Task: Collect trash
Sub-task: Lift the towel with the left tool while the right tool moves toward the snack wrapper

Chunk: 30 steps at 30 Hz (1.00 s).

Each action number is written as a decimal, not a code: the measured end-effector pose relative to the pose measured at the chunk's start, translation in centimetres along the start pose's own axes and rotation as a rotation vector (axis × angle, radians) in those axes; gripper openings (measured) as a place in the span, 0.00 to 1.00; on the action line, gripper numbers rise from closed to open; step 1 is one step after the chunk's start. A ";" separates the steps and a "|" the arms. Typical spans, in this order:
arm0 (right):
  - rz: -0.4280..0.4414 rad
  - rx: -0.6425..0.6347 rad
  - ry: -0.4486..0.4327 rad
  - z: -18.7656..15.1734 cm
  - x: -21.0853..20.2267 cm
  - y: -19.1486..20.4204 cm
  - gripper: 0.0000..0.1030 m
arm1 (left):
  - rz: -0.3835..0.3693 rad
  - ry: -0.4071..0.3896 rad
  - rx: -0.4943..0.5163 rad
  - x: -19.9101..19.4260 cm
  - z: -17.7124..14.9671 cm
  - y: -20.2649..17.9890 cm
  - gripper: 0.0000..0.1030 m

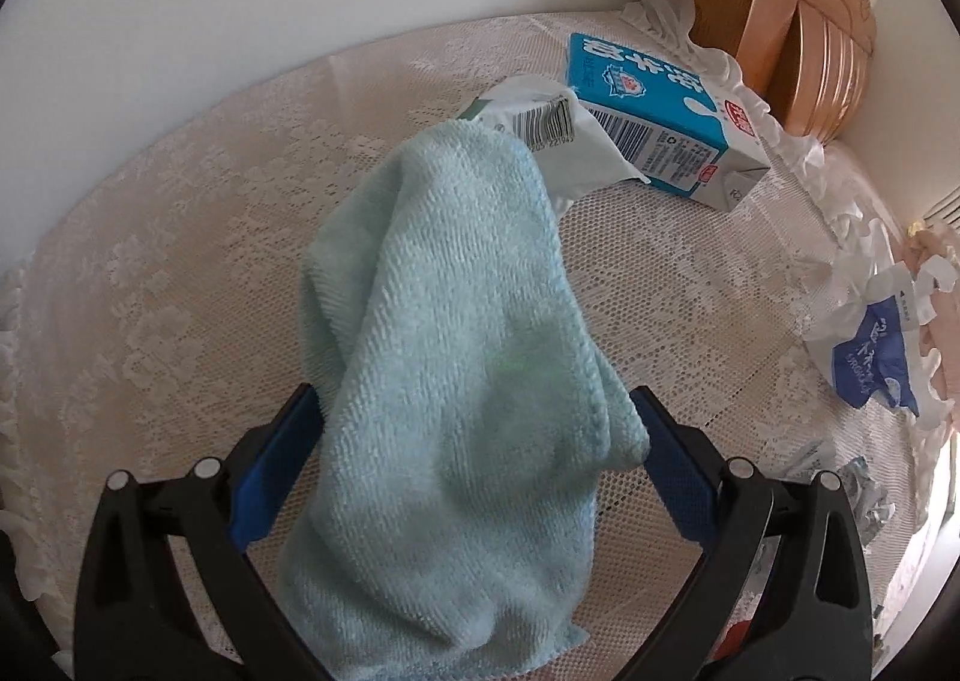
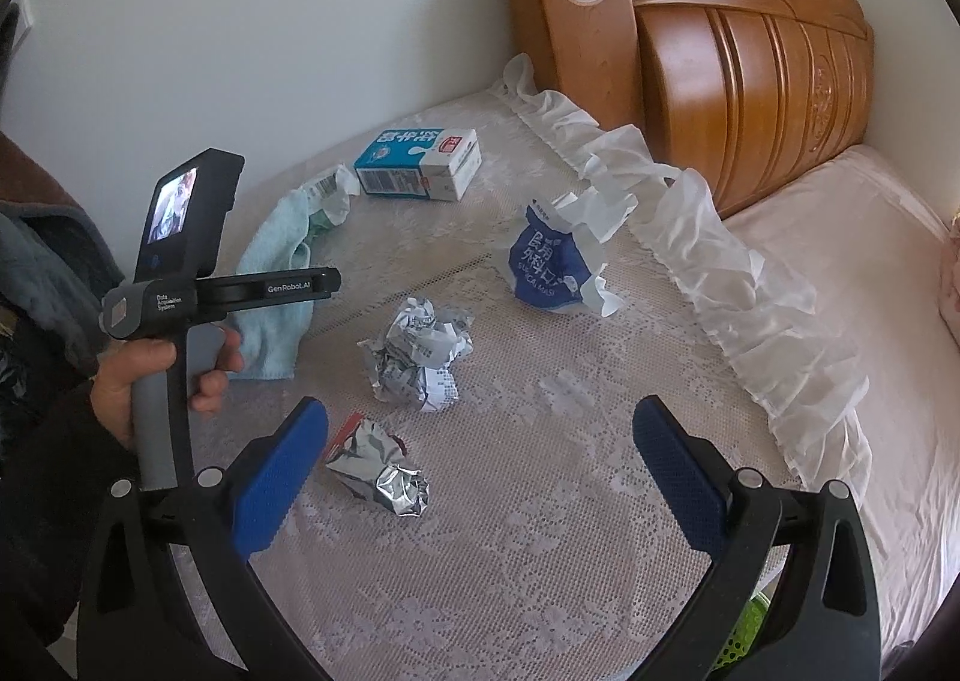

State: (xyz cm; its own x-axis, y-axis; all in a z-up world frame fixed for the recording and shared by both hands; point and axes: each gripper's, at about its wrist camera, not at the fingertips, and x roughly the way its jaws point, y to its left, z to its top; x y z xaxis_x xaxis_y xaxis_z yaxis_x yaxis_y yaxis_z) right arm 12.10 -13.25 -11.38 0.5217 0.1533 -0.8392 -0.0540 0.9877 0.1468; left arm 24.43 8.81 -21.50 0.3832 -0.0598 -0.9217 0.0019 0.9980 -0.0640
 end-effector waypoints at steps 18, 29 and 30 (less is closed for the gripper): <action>-0.002 0.009 0.005 -0.5 0.0 -0.2 0.98 | 0.050 -0.002 0.020 0.7 0.1 -0.8 0.93; 0.005 0.012 0.007 -0.6 0.3 -0.4 0.98 | 0.057 -0.010 0.018 0.7 0.0 -0.7 0.94; 0.005 0.012 0.008 -0.6 0.4 -0.4 0.98 | 0.057 -0.008 0.018 0.7 0.0 -0.7 0.94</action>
State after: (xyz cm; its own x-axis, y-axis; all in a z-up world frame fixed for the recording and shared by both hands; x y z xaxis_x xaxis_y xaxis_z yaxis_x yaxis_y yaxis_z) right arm 11.81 -13.53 -12.05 0.5147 0.1590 -0.8425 -0.0470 0.9864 0.1574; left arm 24.69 8.05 -22.06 0.3904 -0.0026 -0.9206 -0.0041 1.0000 -0.0046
